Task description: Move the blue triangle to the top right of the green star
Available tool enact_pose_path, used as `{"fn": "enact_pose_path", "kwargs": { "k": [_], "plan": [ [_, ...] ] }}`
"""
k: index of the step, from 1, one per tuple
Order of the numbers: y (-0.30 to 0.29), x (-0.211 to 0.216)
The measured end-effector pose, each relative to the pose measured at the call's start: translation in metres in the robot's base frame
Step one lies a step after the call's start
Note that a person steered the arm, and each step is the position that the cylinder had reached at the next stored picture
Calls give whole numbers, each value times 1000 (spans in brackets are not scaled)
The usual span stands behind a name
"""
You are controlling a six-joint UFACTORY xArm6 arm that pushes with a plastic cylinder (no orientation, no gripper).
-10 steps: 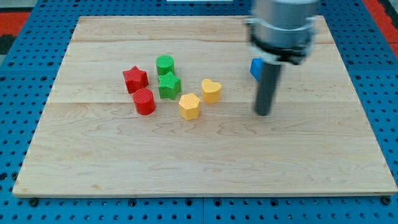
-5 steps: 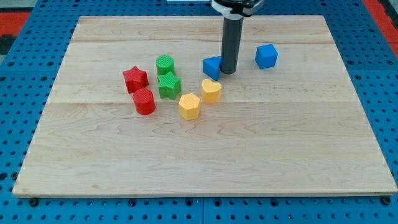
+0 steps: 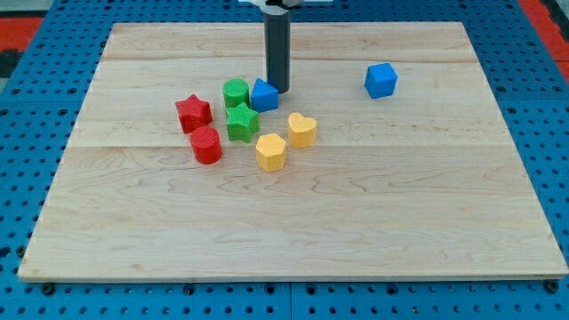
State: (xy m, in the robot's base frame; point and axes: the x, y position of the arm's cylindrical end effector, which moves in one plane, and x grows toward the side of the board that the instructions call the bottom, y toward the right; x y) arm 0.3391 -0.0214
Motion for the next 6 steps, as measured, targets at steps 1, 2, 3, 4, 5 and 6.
{"fn": "enact_pose_path", "kwargs": {
  "k": [1,2,3,4,5,6],
  "plan": [
    [17,0],
    [75,-20],
    [110,-34],
    [127,-31],
    [138,-31],
    [140,-15]
  ]
}}
